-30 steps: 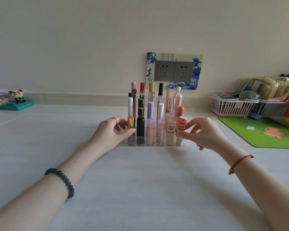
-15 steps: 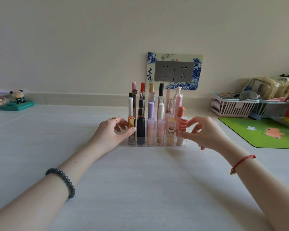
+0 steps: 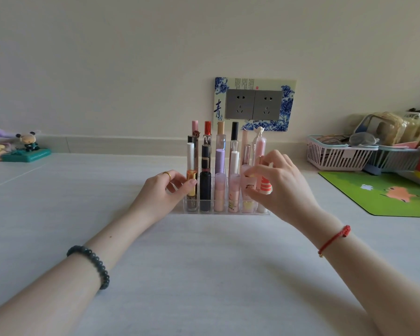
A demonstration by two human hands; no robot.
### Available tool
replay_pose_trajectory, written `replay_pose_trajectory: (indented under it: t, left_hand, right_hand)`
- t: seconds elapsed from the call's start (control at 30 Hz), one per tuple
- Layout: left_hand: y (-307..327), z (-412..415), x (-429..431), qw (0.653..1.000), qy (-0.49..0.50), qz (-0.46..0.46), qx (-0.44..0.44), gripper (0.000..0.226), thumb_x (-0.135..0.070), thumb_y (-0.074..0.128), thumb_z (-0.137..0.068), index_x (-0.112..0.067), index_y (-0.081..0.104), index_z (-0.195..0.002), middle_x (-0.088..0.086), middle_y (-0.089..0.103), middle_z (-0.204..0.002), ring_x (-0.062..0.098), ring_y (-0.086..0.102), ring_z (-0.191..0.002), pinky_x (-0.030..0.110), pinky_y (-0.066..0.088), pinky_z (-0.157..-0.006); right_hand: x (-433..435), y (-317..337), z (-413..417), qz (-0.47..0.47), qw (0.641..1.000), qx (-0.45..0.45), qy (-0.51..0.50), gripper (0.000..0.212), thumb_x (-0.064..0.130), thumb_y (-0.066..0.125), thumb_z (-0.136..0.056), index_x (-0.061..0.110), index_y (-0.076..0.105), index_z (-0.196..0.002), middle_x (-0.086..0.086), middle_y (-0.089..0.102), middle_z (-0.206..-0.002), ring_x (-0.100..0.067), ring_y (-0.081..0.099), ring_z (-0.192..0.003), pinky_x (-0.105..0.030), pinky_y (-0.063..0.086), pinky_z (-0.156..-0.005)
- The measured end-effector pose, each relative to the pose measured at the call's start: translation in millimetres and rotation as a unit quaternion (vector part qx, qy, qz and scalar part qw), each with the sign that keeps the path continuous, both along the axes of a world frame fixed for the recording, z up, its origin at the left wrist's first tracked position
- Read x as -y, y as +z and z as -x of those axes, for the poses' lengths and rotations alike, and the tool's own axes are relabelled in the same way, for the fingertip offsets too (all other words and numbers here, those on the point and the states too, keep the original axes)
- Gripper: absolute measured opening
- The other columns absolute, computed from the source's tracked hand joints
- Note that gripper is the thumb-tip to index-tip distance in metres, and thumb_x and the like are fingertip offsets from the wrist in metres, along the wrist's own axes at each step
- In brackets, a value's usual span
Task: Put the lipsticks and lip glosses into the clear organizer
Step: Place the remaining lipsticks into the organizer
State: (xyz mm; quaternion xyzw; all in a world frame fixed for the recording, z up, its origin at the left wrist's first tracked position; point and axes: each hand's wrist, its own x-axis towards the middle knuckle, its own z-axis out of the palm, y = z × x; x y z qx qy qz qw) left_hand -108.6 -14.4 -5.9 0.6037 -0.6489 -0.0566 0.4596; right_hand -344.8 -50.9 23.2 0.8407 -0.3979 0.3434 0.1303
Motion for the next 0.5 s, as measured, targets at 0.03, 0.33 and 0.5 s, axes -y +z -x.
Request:
replay_pose_trajectory:
  t: [0.03,0.33,0.5]
  left_hand:
    - [0,0,0,1.000,-0.001,-0.001,0.000,0.024,-0.041,0.055,-0.085,-0.019,0.062,-0.082,-0.010,0.062,-0.077,0.000,0.054,-0.067,0.006,0.038,-0.061]
    - [1,-2,0,0.999,0.010,0.036,-0.034,0.035,-0.049,0.044,-0.086,-0.017,0.056,-0.091,0.003,0.063,-0.089,0.025,0.058,-0.084,0.009,0.037,-0.063]
    - [-4,-2,1,0.997,-0.021,-0.054,-0.052,0.099,-0.081,0.033,-0.056,-0.020,0.036,-0.134,-0.002,0.051,-0.126,0.014,0.054,-0.104,0.021,0.039,-0.083]
  right_hand:
    - [1,-1,1,-0.001,1.000,0.000,-0.001,0.032,0.029,0.073,-0.072,0.020,0.067,-0.102,-0.006,0.053,-0.097,-0.023,0.048,-0.092,-0.025,0.034,-0.073]
    - [8,2,3,-0.036,0.981,0.179,0.058,0.025,0.027,0.059,-0.081,0.014,0.064,-0.102,0.000,0.051,-0.088,-0.004,0.045,-0.069,-0.014,0.036,-0.063]
    - [26,-9,19,-0.196,0.909,0.368,0.007,0.033,0.028,0.040,-0.093,0.010,0.050,-0.119,-0.009,0.056,-0.111,-0.019,0.055,-0.095,-0.035,0.045,-0.084]
